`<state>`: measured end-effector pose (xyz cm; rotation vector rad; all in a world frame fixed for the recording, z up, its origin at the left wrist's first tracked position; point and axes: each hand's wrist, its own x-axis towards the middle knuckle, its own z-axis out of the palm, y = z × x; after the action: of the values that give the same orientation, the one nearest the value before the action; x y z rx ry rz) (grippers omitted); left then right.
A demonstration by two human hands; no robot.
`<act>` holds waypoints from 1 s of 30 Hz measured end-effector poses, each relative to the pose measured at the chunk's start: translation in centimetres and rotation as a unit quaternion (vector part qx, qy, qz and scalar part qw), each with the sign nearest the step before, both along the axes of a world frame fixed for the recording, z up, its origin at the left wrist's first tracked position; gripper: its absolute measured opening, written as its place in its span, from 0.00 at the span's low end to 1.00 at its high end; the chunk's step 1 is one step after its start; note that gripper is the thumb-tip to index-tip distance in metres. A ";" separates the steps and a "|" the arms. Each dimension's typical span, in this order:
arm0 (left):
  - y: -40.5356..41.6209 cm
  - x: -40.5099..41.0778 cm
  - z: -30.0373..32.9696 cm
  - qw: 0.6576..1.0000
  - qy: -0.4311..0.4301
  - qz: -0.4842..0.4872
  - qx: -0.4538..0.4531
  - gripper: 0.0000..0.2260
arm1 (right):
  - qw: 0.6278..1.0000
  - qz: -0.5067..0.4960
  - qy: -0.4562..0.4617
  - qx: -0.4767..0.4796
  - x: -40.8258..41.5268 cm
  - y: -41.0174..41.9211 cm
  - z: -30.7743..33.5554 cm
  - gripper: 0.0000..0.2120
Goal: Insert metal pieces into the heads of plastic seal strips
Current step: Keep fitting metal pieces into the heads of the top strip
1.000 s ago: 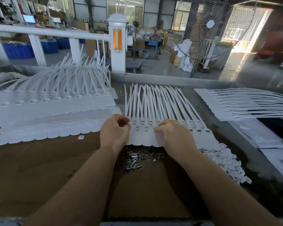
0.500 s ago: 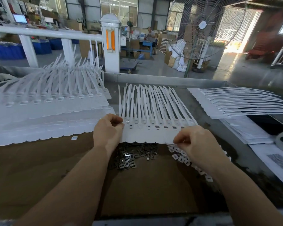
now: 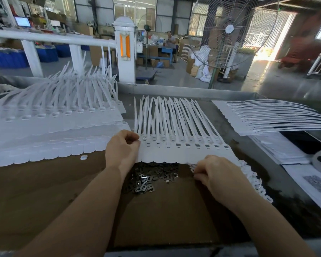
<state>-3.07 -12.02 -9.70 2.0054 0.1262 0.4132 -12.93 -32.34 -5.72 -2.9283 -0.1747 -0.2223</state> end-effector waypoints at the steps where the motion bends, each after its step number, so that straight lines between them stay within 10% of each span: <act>1: 0.0 0.0 0.0 1.000 0.000 -0.001 -0.001 0.05 | 1.000 0.003 -0.005 0.004 0.0 0.0 -0.1 0.07; 30: 0.0 -0.8 0.4 0.999 0.000 -0.007 -0.046 0.03 | 0.931 -0.019 -0.226 0.285 5.5 4.1 -2.8 0.07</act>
<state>-3.87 -12.03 -9.32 1.9146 0.1291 0.3929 -7.46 -28.28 -8.48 -2.2631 -0.0960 -0.8064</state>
